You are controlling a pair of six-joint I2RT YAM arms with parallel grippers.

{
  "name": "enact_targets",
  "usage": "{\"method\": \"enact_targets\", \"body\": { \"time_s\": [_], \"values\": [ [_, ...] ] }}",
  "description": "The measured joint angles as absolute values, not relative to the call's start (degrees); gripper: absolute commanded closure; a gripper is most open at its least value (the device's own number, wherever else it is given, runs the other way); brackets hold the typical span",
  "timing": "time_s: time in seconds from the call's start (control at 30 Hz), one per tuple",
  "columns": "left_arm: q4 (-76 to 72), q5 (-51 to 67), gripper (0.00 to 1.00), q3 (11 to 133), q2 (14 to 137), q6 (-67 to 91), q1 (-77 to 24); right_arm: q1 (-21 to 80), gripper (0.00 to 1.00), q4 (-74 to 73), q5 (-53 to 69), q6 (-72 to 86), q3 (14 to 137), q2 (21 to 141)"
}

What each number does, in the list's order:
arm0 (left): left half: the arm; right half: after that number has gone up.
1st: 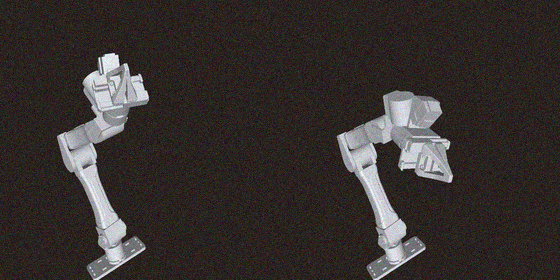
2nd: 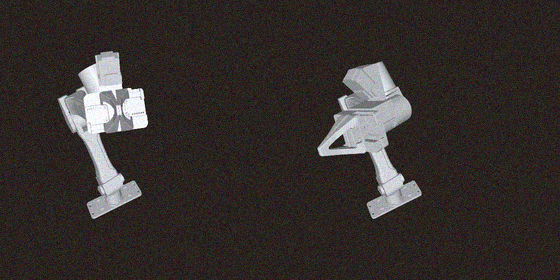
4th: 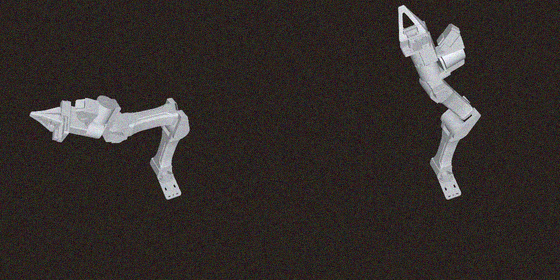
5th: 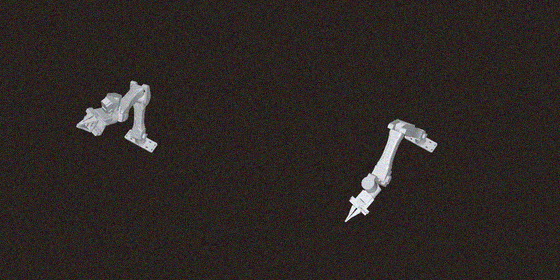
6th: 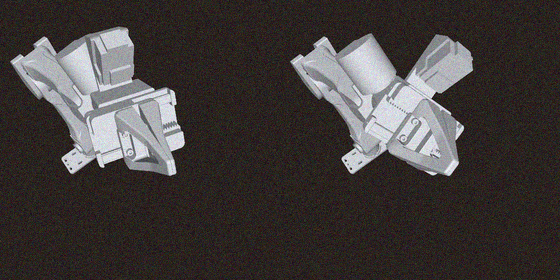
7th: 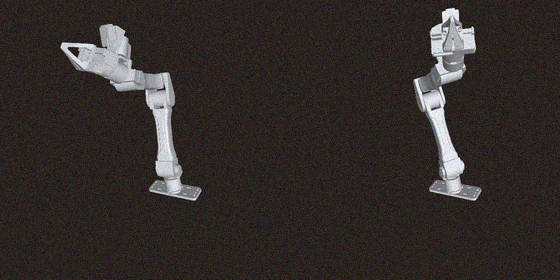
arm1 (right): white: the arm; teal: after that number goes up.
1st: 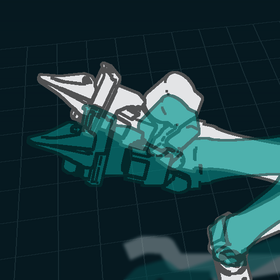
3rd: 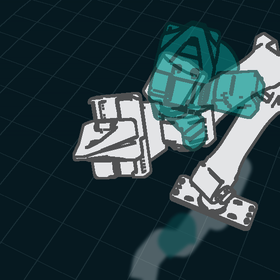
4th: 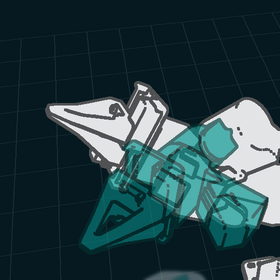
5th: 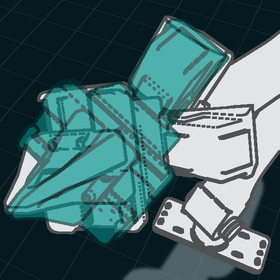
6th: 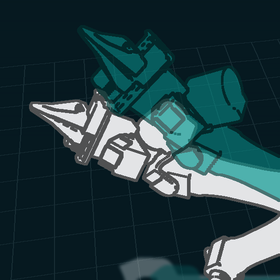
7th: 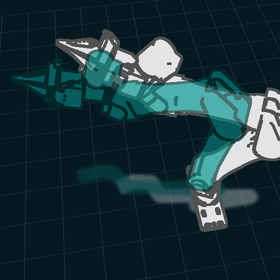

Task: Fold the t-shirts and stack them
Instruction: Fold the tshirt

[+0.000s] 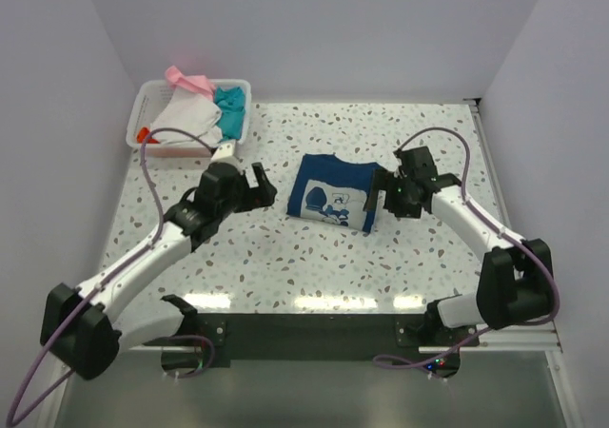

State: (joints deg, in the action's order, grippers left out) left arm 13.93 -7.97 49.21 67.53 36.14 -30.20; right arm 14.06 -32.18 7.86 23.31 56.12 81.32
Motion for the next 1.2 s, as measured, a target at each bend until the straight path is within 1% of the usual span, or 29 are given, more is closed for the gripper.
{"method": "enact_targets", "body": {
  "time_s": [0.1,0.2,0.27,0.33,0.37,0.4,0.5,0.6,0.67,0.83,0.93,0.97,1.03,1.07,1.13,1.2],
  "values": [
    [15.11,-9.54,0.00,39.40,58.57,38.85,-30.20,14.20,0.01,-30.74,6.98,24.45,51.83,78.04],
    [17.58,-10.81,0.00,32.12,52.03,40.97,-30.20,14.17,0.01,-28.97,6.70,25.36,48.47,74.76],
    [19.44,-11.25,0.00,29.04,47.59,41.89,-30.20,14.17,0.02,-27.75,6.57,25.96,47.11,73.25],
    [21.02,-11.84,0.00,27.73,43.38,42.87,-30.20,14.17,0.04,-26.15,6.52,26.68,46.35,72.77],
    [21.39,-12.12,0.00,27.68,42.22,43.00,-30.20,14.20,0.07,-25.21,6.50,27.18,46.02,72.77],
    [21.56,-12.47,0.00,27.70,41.12,43.27,-30.20,14.17,0.14,-24.29,6.50,27.62,45.63,72.88],
    [22.52,-13.96,0.00,27.75,40.16,44.07,-30.20,14.20,0.26,-22.06,6.48,28.77,45.34,74.08],
    [24.10,-15.03,0.00,27.92,41.08,44.60,-30.20,14.20,0.34,-19.44,5.82,29.58,45.34,77.12],
    [25.43,-15.51,0.00,27.92,41.67,44.93,-30.20,14.20,0.36,-18.44,5.54,30.00,45.34,79.57],
    [26.50,-16.36,0.00,27.92,41.32,45.50,-30.20,14.37,0.48,-15.88,5.74,30.63,45.34,84.68],
    [26.85,-16.45,0.00,27.92,41.08,45.50,-30.20,15.27,0.58,-14.63,6.28,30.79,45.69,88.03],
    [26.96,-16.51,0.00,27.92,41.01,45.50,-30.20,15.77,0.65,-14.46,6.39,30.81,46.11,89.17],
    [27.20,-16.58,0.00,27.92,40.88,45.50,-30.20,16.82,0.72,-13.98,6.22,30.65,47.33,91.66],
    [27.27,-16.58,0.00,27.94,40.86,45.50,-30.20,17.21,0.78,-13.87,5.91,30.46,48.23,92.53],
    [27.97,-16.62,0.00,28.18,40.80,45.54,-30.20,17.65,0.85,-14.09,5.28,30.06,50.09,94.32],
    [28.47,-16.84,0.00,28.49,40.45,45.76,-30.20,17.78,0.97,-14.90,4.73,28.80,52.84,96.60]
  ]
}}
